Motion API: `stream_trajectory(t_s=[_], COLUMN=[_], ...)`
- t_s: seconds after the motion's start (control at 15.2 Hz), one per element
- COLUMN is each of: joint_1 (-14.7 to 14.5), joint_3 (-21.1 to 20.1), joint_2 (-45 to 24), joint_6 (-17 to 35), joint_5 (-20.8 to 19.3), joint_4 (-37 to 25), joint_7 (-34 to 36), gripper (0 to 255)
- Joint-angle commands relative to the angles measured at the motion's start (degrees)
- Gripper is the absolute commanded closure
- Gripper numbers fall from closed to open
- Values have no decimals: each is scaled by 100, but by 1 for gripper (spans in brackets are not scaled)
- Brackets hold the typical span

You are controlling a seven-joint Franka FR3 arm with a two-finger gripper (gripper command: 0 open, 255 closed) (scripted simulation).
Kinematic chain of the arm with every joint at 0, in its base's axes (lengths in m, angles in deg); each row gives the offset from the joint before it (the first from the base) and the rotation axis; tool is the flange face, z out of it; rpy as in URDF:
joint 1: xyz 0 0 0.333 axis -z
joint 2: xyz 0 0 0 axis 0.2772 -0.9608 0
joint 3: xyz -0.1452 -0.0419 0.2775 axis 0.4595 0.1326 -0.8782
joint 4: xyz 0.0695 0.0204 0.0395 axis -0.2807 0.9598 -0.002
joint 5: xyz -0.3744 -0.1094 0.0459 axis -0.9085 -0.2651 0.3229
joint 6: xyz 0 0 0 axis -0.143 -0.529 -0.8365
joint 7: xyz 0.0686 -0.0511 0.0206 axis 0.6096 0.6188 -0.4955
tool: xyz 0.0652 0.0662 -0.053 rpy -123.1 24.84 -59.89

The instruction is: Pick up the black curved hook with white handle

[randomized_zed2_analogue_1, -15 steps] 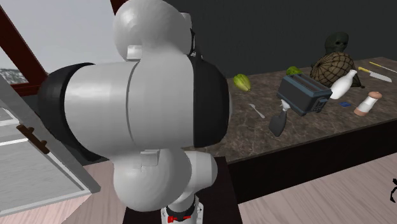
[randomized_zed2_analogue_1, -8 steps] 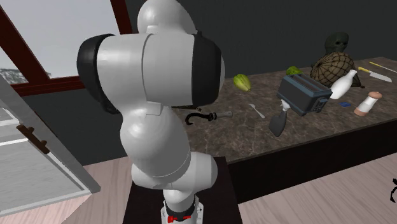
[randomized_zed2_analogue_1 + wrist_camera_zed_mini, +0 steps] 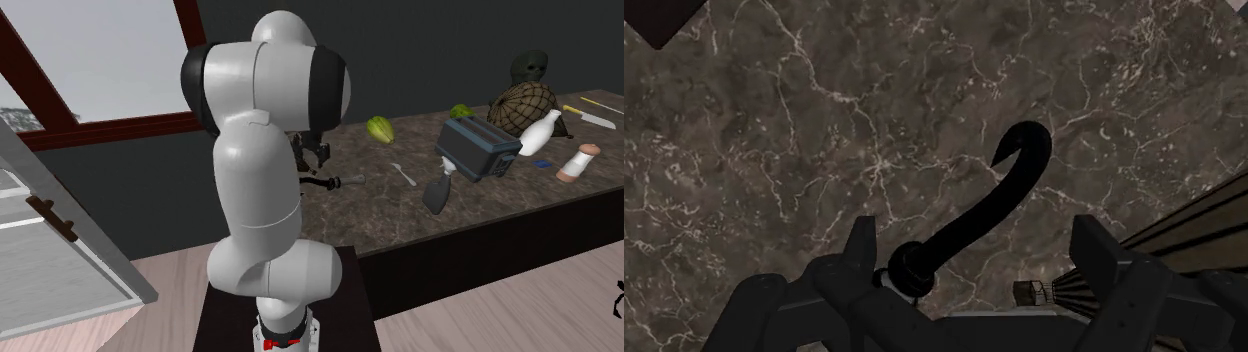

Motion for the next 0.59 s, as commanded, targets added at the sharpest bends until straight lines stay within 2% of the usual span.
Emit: stream_trajectory(t_s=[0.0,0.53], joint_1=[61,338], joint_3=[59,283], joint_2=[-431,-2035], joint_6=[242,768], joint_5=[72,478], joint_4=[-171,-1125], joint_7=[153,645], gripper=[0,0])
